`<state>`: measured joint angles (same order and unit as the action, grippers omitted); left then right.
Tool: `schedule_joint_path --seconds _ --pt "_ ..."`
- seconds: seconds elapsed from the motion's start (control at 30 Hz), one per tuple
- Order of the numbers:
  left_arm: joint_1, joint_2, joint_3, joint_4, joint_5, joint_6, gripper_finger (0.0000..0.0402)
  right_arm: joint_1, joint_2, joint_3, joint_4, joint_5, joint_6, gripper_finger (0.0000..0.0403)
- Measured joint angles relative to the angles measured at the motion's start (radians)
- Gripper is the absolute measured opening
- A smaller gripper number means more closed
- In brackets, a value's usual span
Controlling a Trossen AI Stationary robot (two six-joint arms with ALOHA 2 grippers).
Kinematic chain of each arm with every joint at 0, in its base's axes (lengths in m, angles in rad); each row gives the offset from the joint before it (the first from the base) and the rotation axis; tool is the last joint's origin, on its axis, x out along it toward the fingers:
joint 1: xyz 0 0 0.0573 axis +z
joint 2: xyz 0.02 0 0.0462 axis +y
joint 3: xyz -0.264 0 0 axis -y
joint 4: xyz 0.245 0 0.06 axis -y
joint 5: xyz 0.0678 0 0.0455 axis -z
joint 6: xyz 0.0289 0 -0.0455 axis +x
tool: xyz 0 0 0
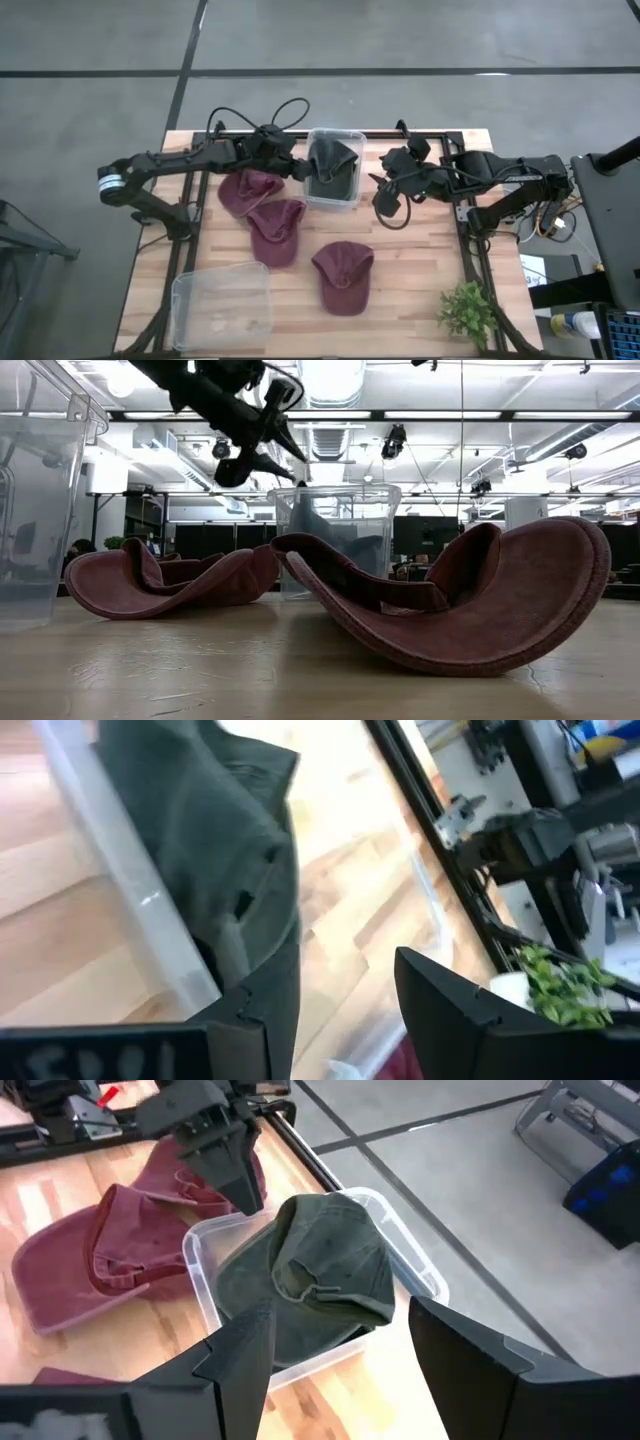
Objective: Pick and place caps into container
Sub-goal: Put the bottom red cap into the bottom transparent container
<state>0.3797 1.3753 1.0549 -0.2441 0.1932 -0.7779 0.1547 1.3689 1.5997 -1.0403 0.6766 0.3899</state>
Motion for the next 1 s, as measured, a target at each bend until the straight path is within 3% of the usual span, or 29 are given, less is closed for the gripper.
schedule_joint_path --seconds 0.13,0.6,1.0 --pt "-0.022 -0.006 0.034 -0.042 0.007 0.067 0.0156 0.0 0.0 0.0 -0.001 -0.047 0.016 0.0226" --pt "-0.14 -0.008 0.041 -0.01 -0.011 0.215 0.0156 0.007 0.007 -0.039 -0.003 -0.414 0.202 0.0226" --pt "-0.272 -0.029 0.04 -0.009 -0.034 0.262 0.0156 0.058 0.007 -0.246 0.011 -0.566 0.445 0.0226"
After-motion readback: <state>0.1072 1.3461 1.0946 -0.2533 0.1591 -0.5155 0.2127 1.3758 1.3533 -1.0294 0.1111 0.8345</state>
